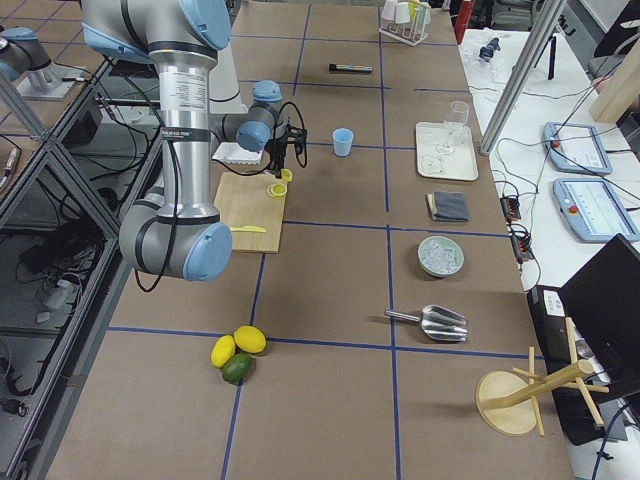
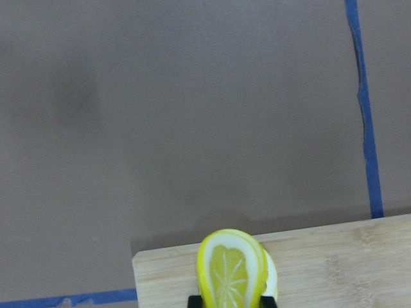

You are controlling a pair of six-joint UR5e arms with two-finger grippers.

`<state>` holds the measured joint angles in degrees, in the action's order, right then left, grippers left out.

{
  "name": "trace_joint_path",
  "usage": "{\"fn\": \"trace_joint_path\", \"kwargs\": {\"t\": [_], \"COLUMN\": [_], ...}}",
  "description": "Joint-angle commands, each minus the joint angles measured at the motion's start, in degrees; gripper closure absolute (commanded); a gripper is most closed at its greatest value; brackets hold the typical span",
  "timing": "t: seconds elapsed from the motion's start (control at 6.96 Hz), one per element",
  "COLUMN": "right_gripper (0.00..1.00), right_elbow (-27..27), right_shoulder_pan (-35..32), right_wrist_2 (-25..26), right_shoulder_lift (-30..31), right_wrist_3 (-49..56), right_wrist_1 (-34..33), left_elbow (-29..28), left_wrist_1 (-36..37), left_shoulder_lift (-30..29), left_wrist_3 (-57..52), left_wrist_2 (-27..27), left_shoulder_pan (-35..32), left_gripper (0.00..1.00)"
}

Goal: Squeeze lemon into cup
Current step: 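Carry the lemon slice with the right gripper over the blue cup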

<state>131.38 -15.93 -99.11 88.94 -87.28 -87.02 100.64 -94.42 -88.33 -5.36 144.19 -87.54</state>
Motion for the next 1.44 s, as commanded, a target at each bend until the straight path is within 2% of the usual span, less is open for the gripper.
{"fn": "trace_joint_path", "kwargs": {"t": [0.0, 0.14, 0.29, 0.43, 0.86, 1.01, 1.29], "right_gripper": [0.61, 0.61, 0.60, 0.60, 0.60, 0.58, 0.54], "right_elbow": [1.68, 0.81, -1.63, -6.09, -19.98, -24.46, -26.88], "right_shoulder_pan": [-2.43, -2.44, -4.27, -6.29, -11.65, -12.62, -12.81], "right_wrist_2": [-0.55, -0.38, -0.29, -0.20, -0.20, -0.20, -0.20], "right_shoulder_lift": [-2.78, -6.81, -13.81, -20.93, -34.23, -37.92, -39.89], "right_wrist_3": [0.00, 0.00, 0.00, 0.00, -0.09, 0.00, 0.00], "right_wrist_1": [-1.75, -3.66, -7.42, -9.64, -9.13, -9.13, -9.13], "left_elbow": [0.17, 0.09, 0.09, 0.09, 0.09, 0.09, 0.09], "left_wrist_1": [-0.06, -0.06, -0.06, -0.06, -0.06, -0.06, -0.06], "left_shoulder_lift": [0.87, 0.97, 0.97, 0.97, 0.97, 0.97, 0.97], "left_wrist_3": [0.00, -0.09, -0.09, -0.09, -0.09, -0.09, -0.09], "left_wrist_2": [0.04, 0.04, 0.04, 0.04, 0.04, 0.04, 0.04], "left_shoulder_pan": [0.00, 0.00, 0.00, 0.00, 0.00, 0.00, 0.00], "left_gripper": [0.00, 0.00, 0.00, 0.00, 0.00, 0.00, 0.00]}}
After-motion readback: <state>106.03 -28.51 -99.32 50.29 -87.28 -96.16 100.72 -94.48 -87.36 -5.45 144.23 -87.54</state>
